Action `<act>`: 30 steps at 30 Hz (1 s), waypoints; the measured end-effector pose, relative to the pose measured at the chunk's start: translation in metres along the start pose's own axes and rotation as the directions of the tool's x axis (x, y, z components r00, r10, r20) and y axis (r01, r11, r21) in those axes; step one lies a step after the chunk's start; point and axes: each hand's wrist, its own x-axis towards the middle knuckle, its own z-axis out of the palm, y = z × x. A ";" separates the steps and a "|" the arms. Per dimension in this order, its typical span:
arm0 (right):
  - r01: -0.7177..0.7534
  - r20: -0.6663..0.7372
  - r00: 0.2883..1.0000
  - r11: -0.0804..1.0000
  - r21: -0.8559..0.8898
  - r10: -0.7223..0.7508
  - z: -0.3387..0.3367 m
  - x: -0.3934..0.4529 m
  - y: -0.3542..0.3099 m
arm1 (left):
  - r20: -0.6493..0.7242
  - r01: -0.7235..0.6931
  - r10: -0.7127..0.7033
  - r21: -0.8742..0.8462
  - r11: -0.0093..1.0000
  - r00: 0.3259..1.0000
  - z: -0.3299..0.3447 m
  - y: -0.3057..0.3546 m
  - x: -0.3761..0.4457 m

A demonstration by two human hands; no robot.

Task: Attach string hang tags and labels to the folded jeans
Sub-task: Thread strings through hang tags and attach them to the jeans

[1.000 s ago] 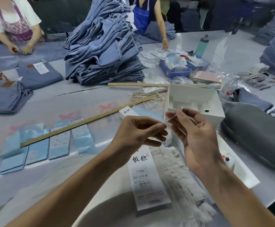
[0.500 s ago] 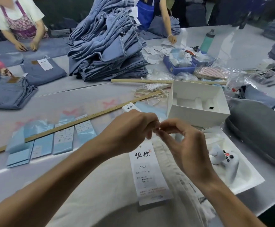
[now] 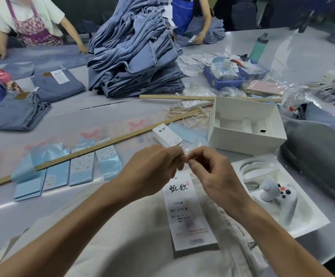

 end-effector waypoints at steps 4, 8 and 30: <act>0.050 -0.016 0.999 0.998 -0.043 -0.051 -0.004 0.001 -0.001 | 0.012 0.078 -0.078 -0.075 0.994 0.997 -0.002 -0.004 -0.001; 0.097 -0.052 0.993 0.983 -0.159 -0.106 -0.006 0.001 -0.002 | 0.153 0.123 -0.153 0.185 0.975 0.976 0.002 -0.015 -0.006; 0.283 0.002 0.932 0.724 -0.628 -0.363 0.014 -0.020 -0.010 | 0.024 0.166 -0.270 -0.839 0.518 0.963 0.030 -0.011 -0.044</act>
